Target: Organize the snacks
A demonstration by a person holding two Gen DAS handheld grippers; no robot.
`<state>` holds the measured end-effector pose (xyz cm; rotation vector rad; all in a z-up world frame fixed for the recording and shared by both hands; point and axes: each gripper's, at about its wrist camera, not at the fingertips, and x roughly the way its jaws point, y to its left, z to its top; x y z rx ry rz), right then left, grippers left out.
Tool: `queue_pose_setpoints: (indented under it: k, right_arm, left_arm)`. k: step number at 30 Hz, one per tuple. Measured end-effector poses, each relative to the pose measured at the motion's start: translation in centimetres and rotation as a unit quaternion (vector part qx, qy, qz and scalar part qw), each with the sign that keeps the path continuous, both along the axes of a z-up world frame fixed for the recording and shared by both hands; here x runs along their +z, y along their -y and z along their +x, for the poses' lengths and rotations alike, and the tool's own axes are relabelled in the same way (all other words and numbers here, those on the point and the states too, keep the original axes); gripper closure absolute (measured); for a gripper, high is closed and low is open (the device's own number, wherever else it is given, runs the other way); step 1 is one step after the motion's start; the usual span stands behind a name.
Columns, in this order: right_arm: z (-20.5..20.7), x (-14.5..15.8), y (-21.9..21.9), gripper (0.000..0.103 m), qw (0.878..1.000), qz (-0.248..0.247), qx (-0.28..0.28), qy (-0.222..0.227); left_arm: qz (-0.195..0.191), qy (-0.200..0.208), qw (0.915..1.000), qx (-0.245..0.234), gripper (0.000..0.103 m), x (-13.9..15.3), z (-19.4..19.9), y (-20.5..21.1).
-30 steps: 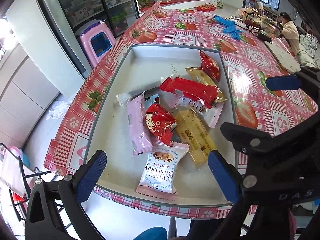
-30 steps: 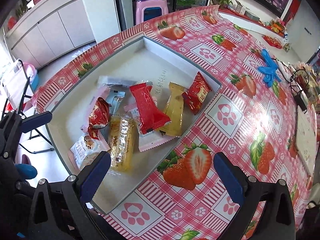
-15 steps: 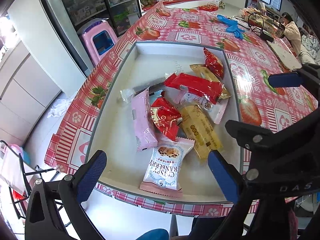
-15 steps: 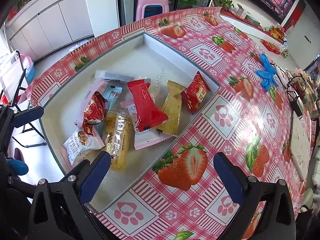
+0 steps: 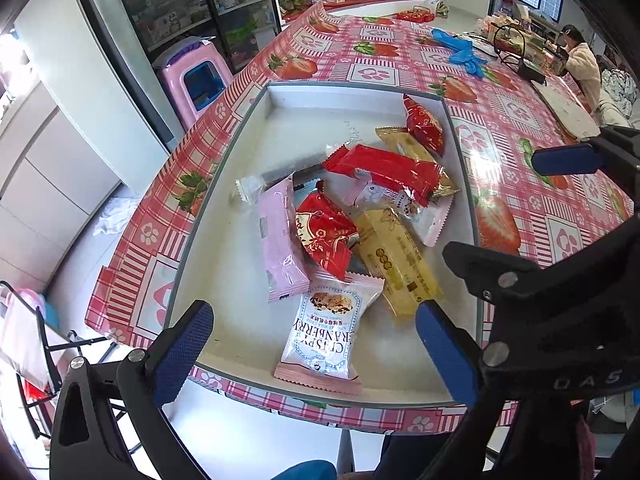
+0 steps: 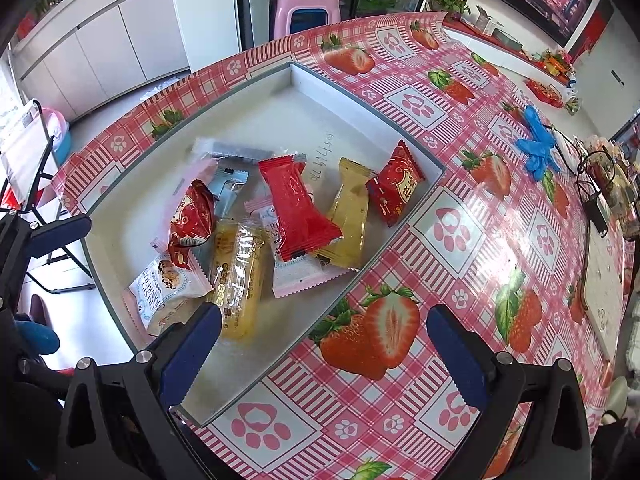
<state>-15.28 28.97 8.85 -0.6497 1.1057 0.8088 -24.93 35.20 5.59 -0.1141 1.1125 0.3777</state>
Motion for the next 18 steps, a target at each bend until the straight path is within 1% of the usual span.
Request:
queue_pose_setpoints:
  k: [13,18]
  right_arm:
    - [-0.23,-0.19,-0.18,0.0,1.0,-0.002,0.002,-0.003]
    - [-0.2,-0.17,-0.22,0.0,1.0,-0.001,0.001,-0.004]
  left_arm:
    - [-0.002,-0.001,1.0,-0.002,0.002,-0.19,-0.03,0.0]
    - [0.003,0.015,0.9998,-0.011,0.001,0.18,-0.36,0.2]
